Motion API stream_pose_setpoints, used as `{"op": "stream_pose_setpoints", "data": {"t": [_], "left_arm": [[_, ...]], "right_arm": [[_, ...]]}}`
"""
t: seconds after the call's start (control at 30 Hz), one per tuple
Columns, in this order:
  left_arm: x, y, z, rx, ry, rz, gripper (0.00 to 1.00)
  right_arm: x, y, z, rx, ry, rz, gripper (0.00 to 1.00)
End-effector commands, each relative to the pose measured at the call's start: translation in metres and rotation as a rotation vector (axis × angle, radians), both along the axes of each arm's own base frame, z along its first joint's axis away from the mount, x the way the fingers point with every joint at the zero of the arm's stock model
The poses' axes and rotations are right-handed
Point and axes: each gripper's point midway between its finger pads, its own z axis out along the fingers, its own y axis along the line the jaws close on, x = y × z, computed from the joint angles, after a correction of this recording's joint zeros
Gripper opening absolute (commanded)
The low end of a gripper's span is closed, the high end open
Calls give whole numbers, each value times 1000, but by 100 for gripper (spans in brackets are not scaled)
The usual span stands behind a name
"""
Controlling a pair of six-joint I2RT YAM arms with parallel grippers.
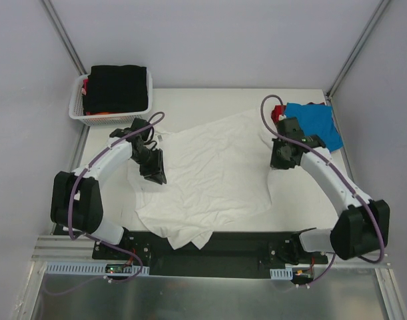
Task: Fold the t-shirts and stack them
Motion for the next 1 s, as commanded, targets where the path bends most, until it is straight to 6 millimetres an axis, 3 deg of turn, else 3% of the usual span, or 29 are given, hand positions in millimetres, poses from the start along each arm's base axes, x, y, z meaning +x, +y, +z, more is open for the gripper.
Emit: {"op": "stream_pose_setpoints", "data": {"t": [0.0,0.23,0.4,0.43,0.5,0.53,0.6,0.83,0.9,0.97], "left_arm": [[12,-7,0,-22,-22,-38,21],[22,-13,1,-46,-44,-61,21],[18,-13,0,-52,-51,-78,21],[18,-13,0,-54,-54,-80,21],[15,-12,0,-57,-57,-84,21],[15,-13,1,-60,-61,-85,21],[13,-13,2,-67,-65,-85,21],[13,-14,3,-77,-76,-82,22],[13,-13,3,-73,-80,-80,22],[12,-13,2,-72,-82,-80,22]], "right_arm": [[-53,-26,22,-77,56,-56,1],[-106,-46,35,-106,105,-79,1],[-138,-61,44,-138,144,-113,3],[-142,-64,46,-152,146,-121,31],[-151,-69,51,-166,158,-134,55],[-152,-71,54,-168,148,-138,73],[-153,-71,62,-165,135,-145,82],[-133,-59,68,-134,117,-123,79],[-123,-48,62,-106,125,-100,78],[-119,-42,44,-109,184,-81,75]]}}
